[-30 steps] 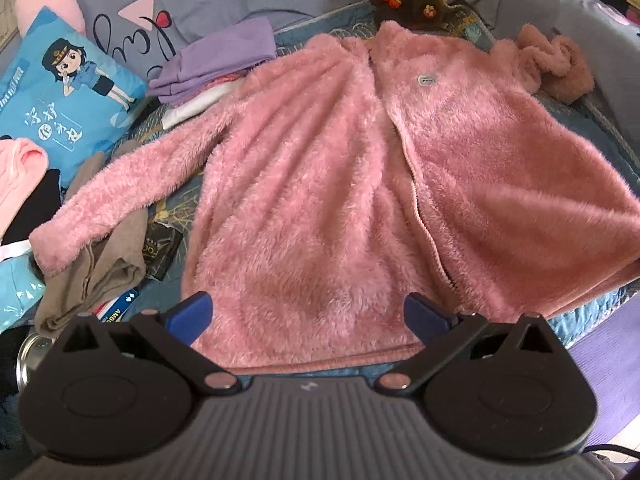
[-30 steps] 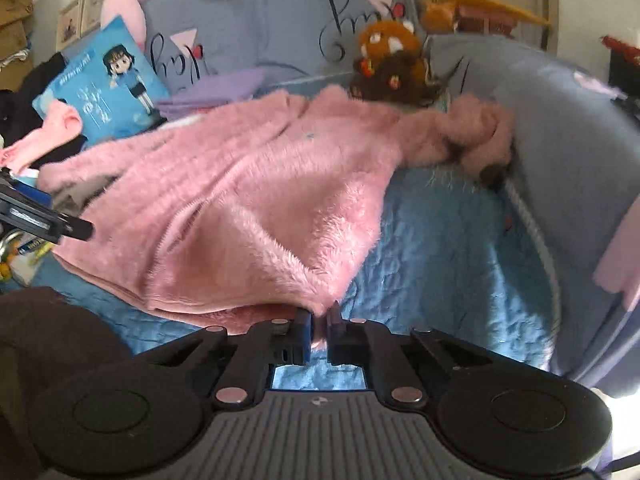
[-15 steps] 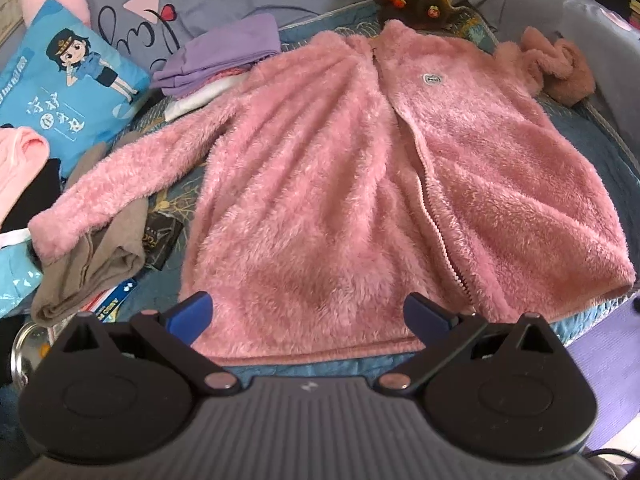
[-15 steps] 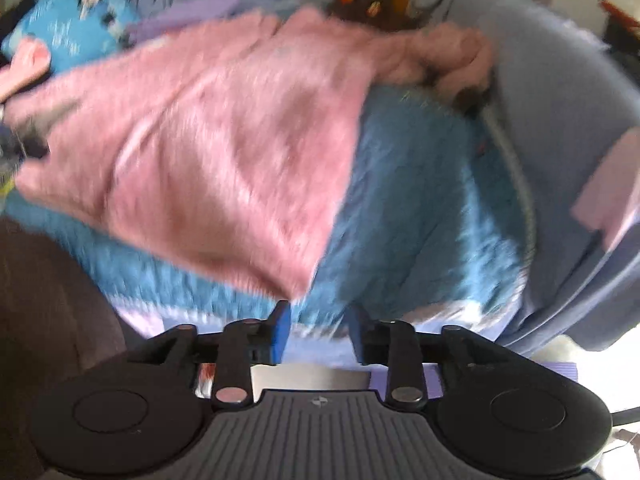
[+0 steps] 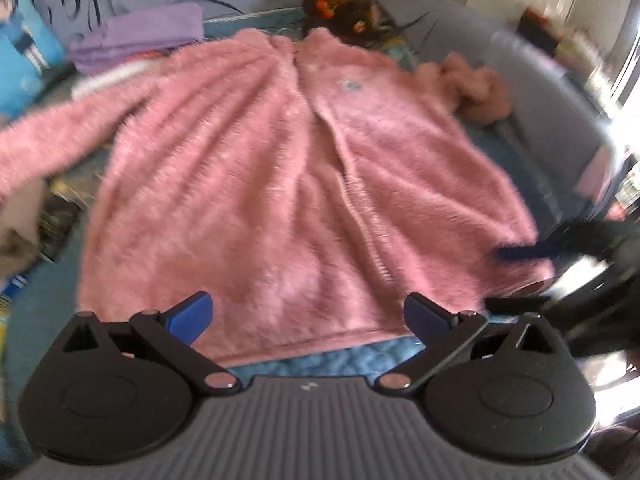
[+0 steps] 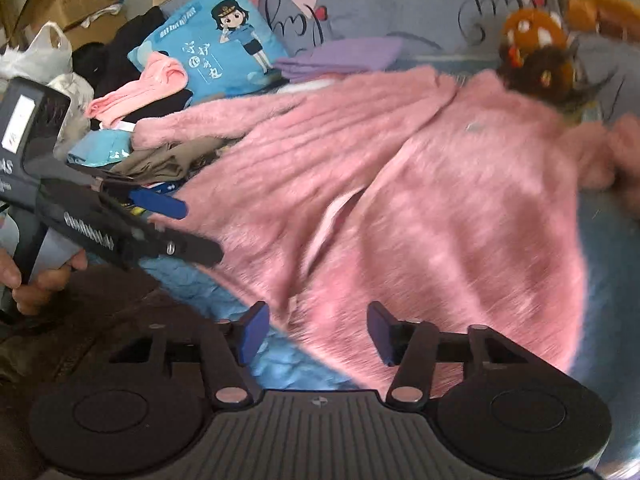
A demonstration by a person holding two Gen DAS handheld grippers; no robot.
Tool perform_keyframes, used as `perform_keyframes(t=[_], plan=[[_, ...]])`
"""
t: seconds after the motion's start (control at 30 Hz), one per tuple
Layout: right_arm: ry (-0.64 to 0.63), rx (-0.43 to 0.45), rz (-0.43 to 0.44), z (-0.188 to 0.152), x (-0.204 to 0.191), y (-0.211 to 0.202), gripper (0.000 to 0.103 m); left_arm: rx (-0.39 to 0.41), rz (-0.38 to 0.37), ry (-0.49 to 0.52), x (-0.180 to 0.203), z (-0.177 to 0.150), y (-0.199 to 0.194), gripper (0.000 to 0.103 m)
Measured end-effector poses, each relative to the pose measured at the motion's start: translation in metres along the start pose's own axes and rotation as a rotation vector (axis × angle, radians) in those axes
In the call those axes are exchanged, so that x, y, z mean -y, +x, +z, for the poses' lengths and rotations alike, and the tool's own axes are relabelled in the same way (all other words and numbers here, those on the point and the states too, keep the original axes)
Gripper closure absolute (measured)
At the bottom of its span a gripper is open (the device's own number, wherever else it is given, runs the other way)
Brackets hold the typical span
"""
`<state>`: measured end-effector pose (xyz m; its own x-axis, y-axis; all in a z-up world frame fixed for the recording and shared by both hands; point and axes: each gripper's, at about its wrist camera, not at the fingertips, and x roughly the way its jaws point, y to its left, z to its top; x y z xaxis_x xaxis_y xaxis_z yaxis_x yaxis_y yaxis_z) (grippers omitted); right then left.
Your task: Fold clothes
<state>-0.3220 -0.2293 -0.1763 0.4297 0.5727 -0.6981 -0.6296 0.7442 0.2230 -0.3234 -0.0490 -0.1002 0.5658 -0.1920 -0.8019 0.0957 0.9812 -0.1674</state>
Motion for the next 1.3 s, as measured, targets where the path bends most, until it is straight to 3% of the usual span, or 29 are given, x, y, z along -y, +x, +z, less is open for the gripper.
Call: perform_keyframes(t=[0.13, 0.3, 0.37, 0.43, 0.47, 0.7, 0.87, 1.0, 1.13, 1.23, 1.3], plan=[[-0.100, 0.034, -0.051, 0.001, -0.017, 0.013, 0.064, -0.007, 0.008, -0.058, -0.010, 0.001, 0.006, 0.000], [-0.166, 0.031, 0.020, 0.025, -0.024, 0.047, 0.064, 0.040, 0.078, -0.165, -0.029, 0.002, -0.003, 0.000], [-0.167, -0.009, 0.004, 0.031, -0.026, 0.069, 0.065, 0.048, 0.099, -0.188, -0.035, 0.001, -0.007, 0.000], [-0.131, -0.056, 0.012, 0.035, -0.022, 0.084, 0.081, 0.056, 0.077, -0.208, -0.039, 0.002, -0.009, 0.000], [-0.072, -0.071, 0.035, 0.038, -0.017, 0.086, 0.097, 0.061, 0.066, -0.217, -0.041, 0.002, -0.010, 0.000], [0.572, -0.044, 0.326, 0.041, 0.056, 0.072, 0.097, 0.035, -0.004, -0.314, -0.058, 0.002, -0.010, 0.000], [0.755, -0.028, 0.422, 0.027, 0.071, 0.064, 0.096, -0.022, -0.110, -0.404, -0.066, -0.005, -0.006, 0.000], [0.808, -0.018, 0.442, 0.020, 0.066, 0.061, 0.096, -0.040, -0.261, -0.487, -0.066, -0.013, -0.003, 0.000], [0.810, 0.000, 0.449, 0.020, 0.065, 0.055, 0.096, -0.039, -0.481, -0.696, -0.080, -0.023, 0.012, 0.000], [0.804, 0.004, 0.444, 0.019, 0.068, 0.052, 0.096, -0.072, -0.577, -0.849, -0.093, -0.032, 0.034, 0.000], [0.812, 0.006, 0.447, 0.017, 0.069, 0.053, 0.096, -0.081, -0.619, -0.895, -0.097, -0.030, 0.045, 0.000]])
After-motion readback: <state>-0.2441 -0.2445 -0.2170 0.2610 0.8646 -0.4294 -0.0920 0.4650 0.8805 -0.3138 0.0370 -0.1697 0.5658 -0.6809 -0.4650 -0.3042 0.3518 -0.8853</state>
